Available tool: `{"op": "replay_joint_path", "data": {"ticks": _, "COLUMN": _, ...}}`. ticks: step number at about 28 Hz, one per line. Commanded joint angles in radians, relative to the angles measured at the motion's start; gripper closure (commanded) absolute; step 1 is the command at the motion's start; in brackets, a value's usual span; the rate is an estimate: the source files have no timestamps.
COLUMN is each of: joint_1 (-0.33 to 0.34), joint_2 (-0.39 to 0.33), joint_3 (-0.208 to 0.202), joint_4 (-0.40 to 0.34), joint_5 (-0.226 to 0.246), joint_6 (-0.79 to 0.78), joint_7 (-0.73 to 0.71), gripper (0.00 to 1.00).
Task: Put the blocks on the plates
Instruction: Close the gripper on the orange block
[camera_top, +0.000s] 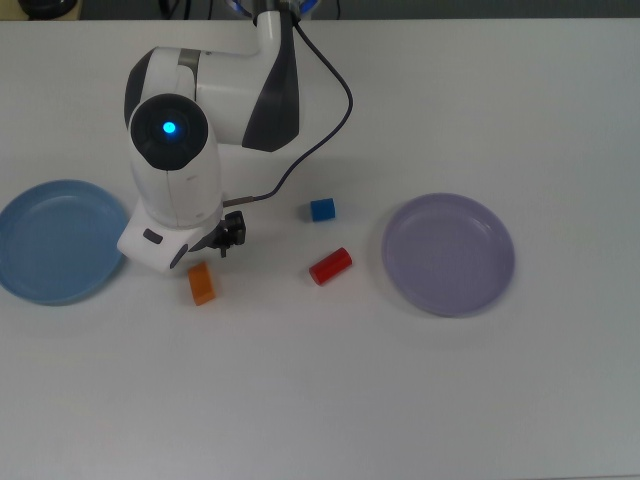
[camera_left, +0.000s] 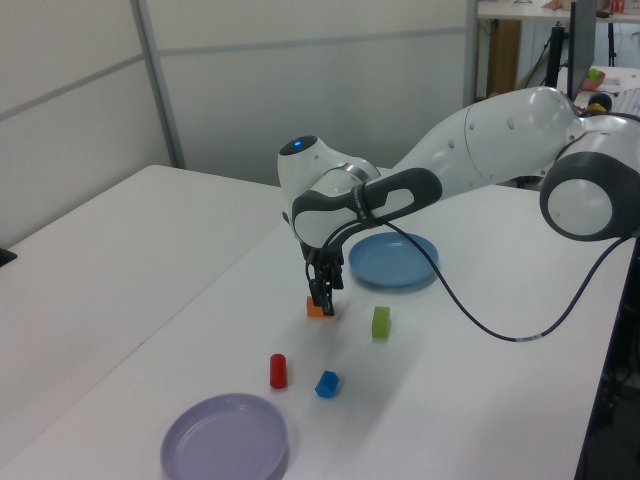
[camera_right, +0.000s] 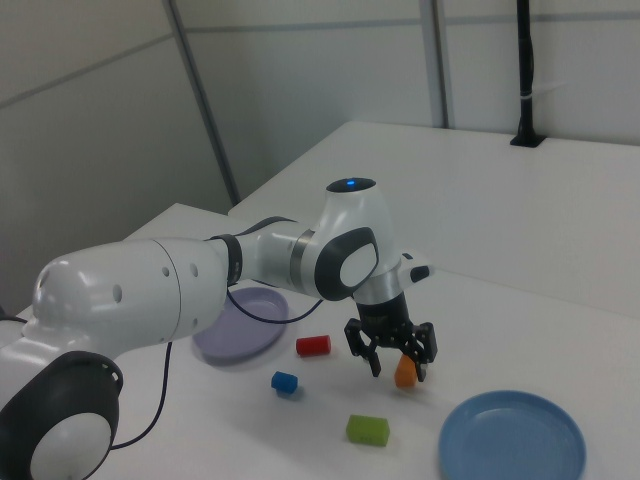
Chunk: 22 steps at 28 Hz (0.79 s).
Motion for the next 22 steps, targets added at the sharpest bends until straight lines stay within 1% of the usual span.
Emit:
{"op": "replay_joint_path", "data": {"ticks": 1, "joint_1": 0.004, "joint_2": 0.016, "joint_3": -0.008, "joint_4": 0.001, "joint_5": -0.013, "joint_6": 0.067, "joint_7": -0.010, "gripper": 0.17}}
{"op": "replay_joint_path", "data": {"ticks": 4, "joint_1": 0.006, "joint_2": 0.022, "joint_3": -0.008, "joint_4": 0.001, "joint_5": -0.014, "joint_6": 0.091, "joint_7": -0.009, "gripper": 0.13}}
{"op": "replay_joint_path", "data": {"ticks": 6, "joint_1": 0.006, "joint_2": 0.031, "joint_3": -0.008, "joint_4": 0.002, "joint_5": -0.014, "joint_6": 0.097, "joint_7": -0.009, "gripper": 0.14}}
{"op": "replay_joint_path", "data": {"ticks": 7, "joint_1": 0.006, "joint_2": 0.034, "joint_3": -0.008, "joint_4": 0.002, "joint_5": -0.014, "joint_6": 0.102, "joint_7": -0.009, "gripper": 0.17}}
{"op": "replay_joint_path", "data": {"ticks": 9, "joint_1": 0.006, "joint_2": 0.034, "joint_3": -0.008, "joint_4": 0.002, "joint_5": -0.014, "joint_6": 0.111, "joint_7": -0.010, "gripper": 0.23}}
{"op": "replay_joint_path", "data": {"ticks": 10, "joint_1": 0.004, "joint_2": 0.036, "joint_3": -0.008, "joint_4": 0.001, "joint_5": -0.014, "joint_6": 0.116, "joint_7": -0.010, "gripper": 0.32}}
{"op": "replay_joint_path", "data": {"ticks": 11, "joint_1": 0.004, "joint_2": 0.037, "joint_3": -0.008, "joint_4": 0.001, "joint_5": -0.014, "joint_6": 0.117, "joint_7": -0.013, "gripper": 0.39}}
{"op": "replay_joint_path", "data": {"ticks": 14, "joint_1": 0.004, "joint_2": 0.036, "joint_3": -0.008, "joint_4": 0.001, "joint_5": -0.016, "joint_6": 0.119, "joint_7": -0.021, "gripper": 0.67}}
{"op": "replay_joint_path", "data": {"ticks": 15, "joint_1": 0.004, "joint_2": 0.036, "joint_3": -0.008, "joint_4": 0.001, "joint_5": -0.016, "joint_6": 0.119, "joint_7": -0.021, "gripper": 0.73}}
{"op": "replay_joint_path", "data": {"ticks": 18, "joint_1": 0.006, "joint_2": 0.032, "joint_3": -0.008, "joint_4": 0.001, "joint_5": -0.024, "joint_6": 0.117, "joint_7": -0.024, "gripper": 0.75}}
{"op": "replay_joint_path", "data": {"ticks": 21, "joint_1": 0.006, "joint_2": 0.031, "joint_3": -0.008, "joint_4": 0.001, "joint_5": -0.033, "joint_6": 0.116, "joint_7": -0.024, "gripper": 0.75}}
{"op": "replay_joint_path", "data": {"ticks": 22, "joint_1": 0.006, "joint_2": 0.031, "joint_3": -0.008, "joint_4": 0.001, "joint_5": -0.033, "joint_6": 0.116, "joint_7": -0.021, "gripper": 0.80}}
